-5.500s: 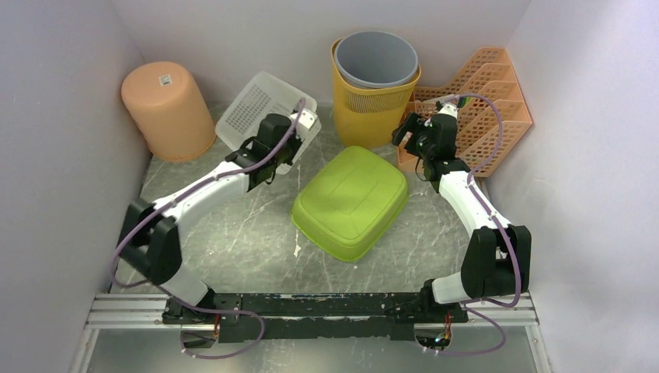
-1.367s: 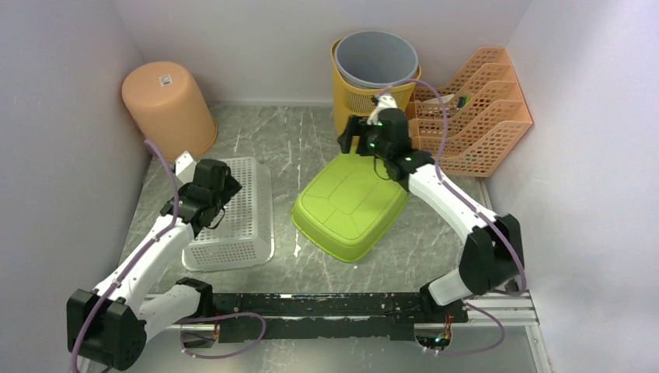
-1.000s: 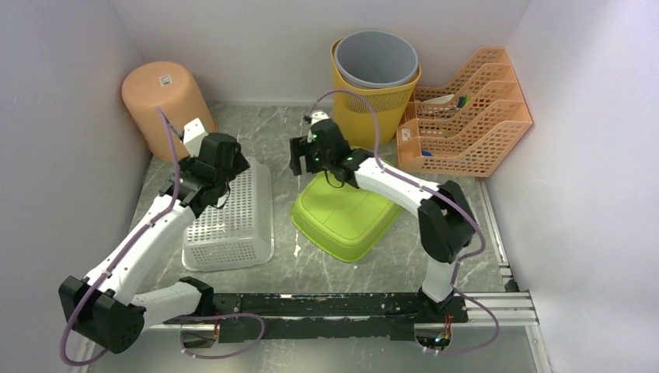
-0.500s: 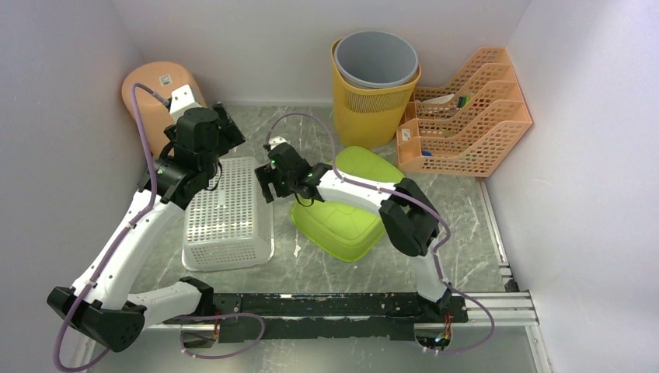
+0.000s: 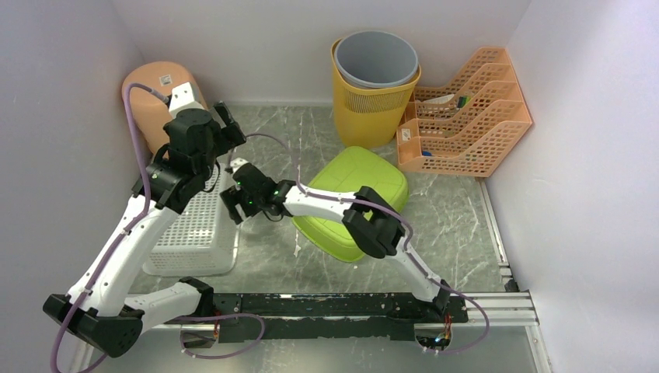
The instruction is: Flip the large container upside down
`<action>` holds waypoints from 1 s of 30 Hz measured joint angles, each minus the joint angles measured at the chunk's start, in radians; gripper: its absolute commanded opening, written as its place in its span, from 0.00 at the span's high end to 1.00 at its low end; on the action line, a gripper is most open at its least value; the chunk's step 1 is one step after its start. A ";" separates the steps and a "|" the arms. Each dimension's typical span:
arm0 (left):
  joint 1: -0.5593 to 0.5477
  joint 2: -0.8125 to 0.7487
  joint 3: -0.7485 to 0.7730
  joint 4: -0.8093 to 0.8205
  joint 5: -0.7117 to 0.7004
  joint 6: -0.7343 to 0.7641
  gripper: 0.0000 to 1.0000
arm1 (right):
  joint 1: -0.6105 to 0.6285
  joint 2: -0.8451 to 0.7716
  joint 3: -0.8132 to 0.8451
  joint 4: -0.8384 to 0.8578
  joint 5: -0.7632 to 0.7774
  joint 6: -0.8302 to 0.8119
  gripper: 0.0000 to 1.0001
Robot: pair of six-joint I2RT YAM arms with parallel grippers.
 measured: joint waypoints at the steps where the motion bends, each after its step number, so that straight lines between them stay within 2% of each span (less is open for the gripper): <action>1: 0.000 -0.002 0.000 0.003 0.005 0.003 0.03 | 0.012 0.015 0.019 0.021 -0.019 0.001 0.21; 9: 0.000 -0.021 -0.019 0.018 0.022 0.021 0.02 | 0.060 0.092 0.082 0.216 -0.179 0.021 0.21; 14: 0.000 -0.031 -0.026 0.022 0.026 0.029 0.02 | 0.061 0.079 0.035 0.303 -0.203 0.020 0.21; 23: 0.000 -0.032 -0.026 0.033 0.084 0.071 0.02 | 0.037 -0.203 -0.278 0.327 -0.021 0.005 0.19; 30: 0.000 -0.063 -0.081 0.090 0.231 0.171 0.06 | -0.098 -0.504 -0.455 0.296 0.223 0.014 0.17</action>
